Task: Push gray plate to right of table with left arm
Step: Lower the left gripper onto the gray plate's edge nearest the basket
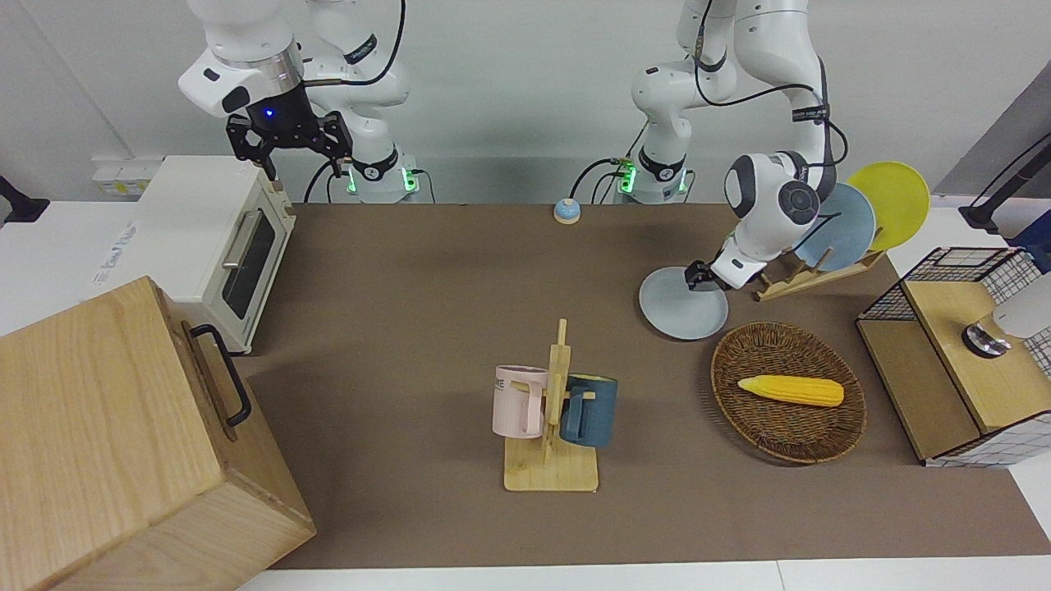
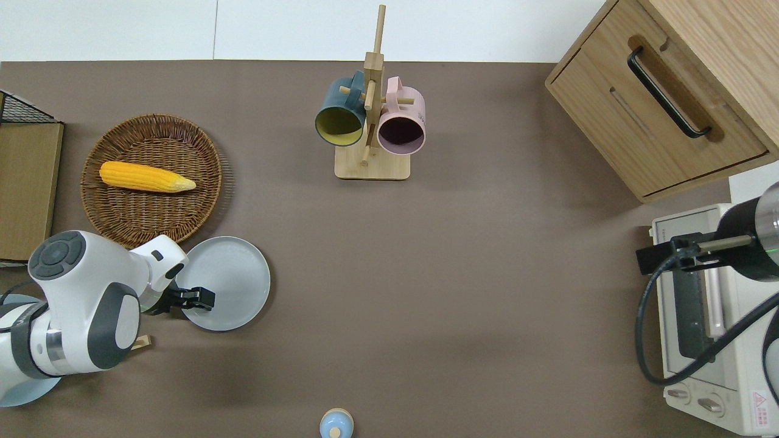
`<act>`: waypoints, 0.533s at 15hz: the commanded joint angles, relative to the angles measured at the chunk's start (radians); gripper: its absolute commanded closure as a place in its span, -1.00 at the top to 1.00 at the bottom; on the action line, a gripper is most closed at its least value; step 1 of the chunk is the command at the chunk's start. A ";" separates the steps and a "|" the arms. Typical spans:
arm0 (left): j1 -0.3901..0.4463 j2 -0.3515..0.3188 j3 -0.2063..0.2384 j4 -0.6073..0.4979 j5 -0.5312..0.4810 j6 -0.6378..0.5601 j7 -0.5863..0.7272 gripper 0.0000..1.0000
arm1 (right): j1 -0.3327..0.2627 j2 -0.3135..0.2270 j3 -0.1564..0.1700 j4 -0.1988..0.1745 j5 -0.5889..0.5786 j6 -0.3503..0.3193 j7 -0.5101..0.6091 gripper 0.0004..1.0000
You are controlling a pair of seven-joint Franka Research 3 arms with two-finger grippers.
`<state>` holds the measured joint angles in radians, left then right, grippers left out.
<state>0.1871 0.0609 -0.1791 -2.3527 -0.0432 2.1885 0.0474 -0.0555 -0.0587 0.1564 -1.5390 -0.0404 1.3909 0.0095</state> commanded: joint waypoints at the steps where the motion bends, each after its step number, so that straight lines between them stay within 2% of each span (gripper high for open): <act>1: -0.005 0.000 0.006 -0.026 0.014 0.043 0.011 0.12 | -0.001 -0.010 0.000 -0.004 0.000 -0.006 -0.008 0.99; 3: 0.000 0.002 0.006 -0.026 0.014 0.050 0.011 -0.49 | -0.001 -0.010 0.000 -0.004 0.000 -0.006 -0.008 0.99; 4: -0.004 0.004 0.006 -0.025 0.014 0.053 0.008 -0.88 | -0.001 -0.010 0.000 -0.004 0.002 -0.006 -0.008 0.99; 5: -0.009 0.004 0.006 -0.025 0.013 0.059 0.008 -1.00 | -0.001 -0.010 0.000 -0.004 0.002 -0.006 -0.008 0.99; 8: -0.015 0.010 -0.005 -0.020 0.009 0.059 -0.001 -1.00 | -0.001 -0.010 0.000 -0.004 0.002 -0.006 -0.008 0.99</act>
<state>0.1873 0.0537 -0.1803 -2.3554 -0.0434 2.2105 0.0486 -0.0555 -0.0587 0.1564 -1.5390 -0.0404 1.3909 0.0095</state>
